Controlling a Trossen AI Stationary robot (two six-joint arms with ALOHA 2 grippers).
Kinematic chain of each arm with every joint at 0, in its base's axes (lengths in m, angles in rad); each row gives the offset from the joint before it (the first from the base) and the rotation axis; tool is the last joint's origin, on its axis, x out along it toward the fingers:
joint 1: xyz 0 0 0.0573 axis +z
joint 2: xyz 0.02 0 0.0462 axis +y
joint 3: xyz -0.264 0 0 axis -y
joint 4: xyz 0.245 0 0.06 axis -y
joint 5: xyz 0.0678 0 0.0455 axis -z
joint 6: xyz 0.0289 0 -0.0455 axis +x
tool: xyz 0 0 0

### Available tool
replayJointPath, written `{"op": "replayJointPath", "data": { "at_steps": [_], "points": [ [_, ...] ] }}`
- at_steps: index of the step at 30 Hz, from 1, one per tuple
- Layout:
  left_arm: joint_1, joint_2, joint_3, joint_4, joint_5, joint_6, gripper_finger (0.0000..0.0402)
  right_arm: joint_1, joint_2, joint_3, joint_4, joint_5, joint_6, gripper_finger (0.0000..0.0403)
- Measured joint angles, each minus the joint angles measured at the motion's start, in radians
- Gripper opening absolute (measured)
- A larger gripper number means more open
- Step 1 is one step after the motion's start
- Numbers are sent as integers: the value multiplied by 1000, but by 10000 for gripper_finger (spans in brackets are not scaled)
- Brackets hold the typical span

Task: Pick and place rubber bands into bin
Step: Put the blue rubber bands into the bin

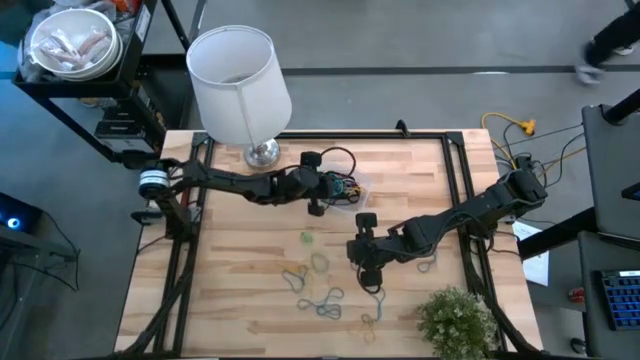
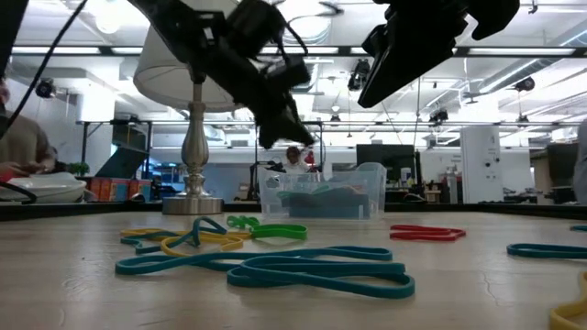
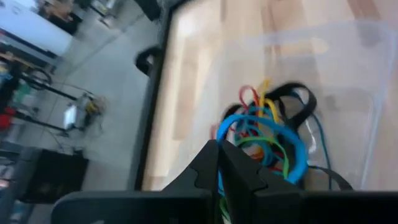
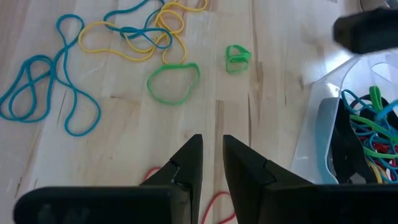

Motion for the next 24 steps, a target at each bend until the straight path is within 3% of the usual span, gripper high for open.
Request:
{"op": "replayJointPath", "data": {
  "at_steps": [6,14,19,24],
  "points": [
    [28,74,11,10,10,-16,8,0,0,0,-1,0,3,57],
    [32,95,11,27,16,-17,83,0,0,0,-2,0,1,57],
    [24,51,11,16,6,-19,109,0,0,0,-7,0,17,57],
    [-43,-79,-1,-106,8,-46,114,3,0,-15,-49,-2,112,57]
  ]
}}
